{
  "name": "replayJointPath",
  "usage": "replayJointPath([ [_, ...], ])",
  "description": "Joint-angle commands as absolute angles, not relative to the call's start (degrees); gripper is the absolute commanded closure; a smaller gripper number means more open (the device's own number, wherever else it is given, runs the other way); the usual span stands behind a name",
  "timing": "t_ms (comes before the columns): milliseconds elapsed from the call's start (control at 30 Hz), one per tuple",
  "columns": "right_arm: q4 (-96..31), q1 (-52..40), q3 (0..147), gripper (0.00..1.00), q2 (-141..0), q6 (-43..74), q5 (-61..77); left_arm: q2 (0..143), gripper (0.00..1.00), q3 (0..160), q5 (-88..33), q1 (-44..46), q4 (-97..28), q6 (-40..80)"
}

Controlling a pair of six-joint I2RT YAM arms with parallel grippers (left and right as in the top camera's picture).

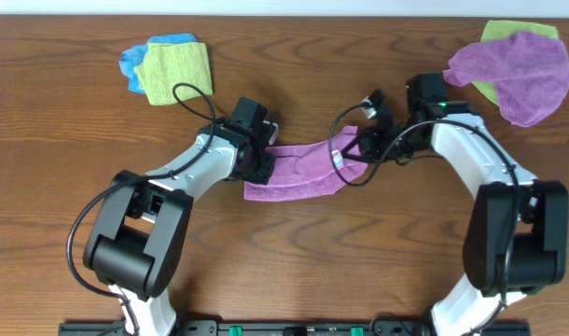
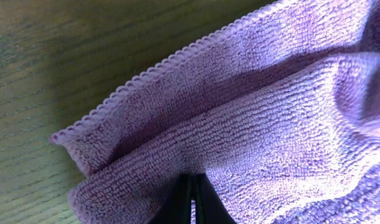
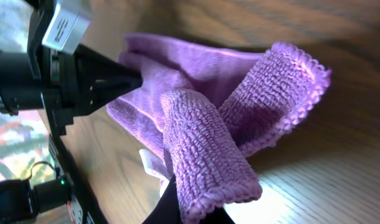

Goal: Fold the cloth
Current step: 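Lift the right end and fold it leftward toward the left gripper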

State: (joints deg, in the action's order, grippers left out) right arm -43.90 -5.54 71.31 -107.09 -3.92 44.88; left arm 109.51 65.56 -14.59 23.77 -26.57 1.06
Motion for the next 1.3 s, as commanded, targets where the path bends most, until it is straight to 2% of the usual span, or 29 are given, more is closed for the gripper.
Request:
replayJointPath([
  [0,-43.90,-9.28,72.31,0.99,-105.97,-3.25,45.12,110.34,0.94,66.17,-13.13,23.59,-26.92,0.86],
  [233,-42.87,-13.82,72.64,0.98,-105.95,-0.14,40.25,110.34,0.94,66.17,-13.13,23.59,-26.94,0.86],
  [633,-43.46,-16.78,78.04,0.98,-105.95,2.98,39.99,110.34,0.94,66.17,-13.13,23.59,-26.92,0.84],
  [1267,-43.33,-22.22,78.11,0.99,-105.95,6.87,33.10,110.32,0.94,71.37,-13.17,23.59,-29.28,0.91],
])
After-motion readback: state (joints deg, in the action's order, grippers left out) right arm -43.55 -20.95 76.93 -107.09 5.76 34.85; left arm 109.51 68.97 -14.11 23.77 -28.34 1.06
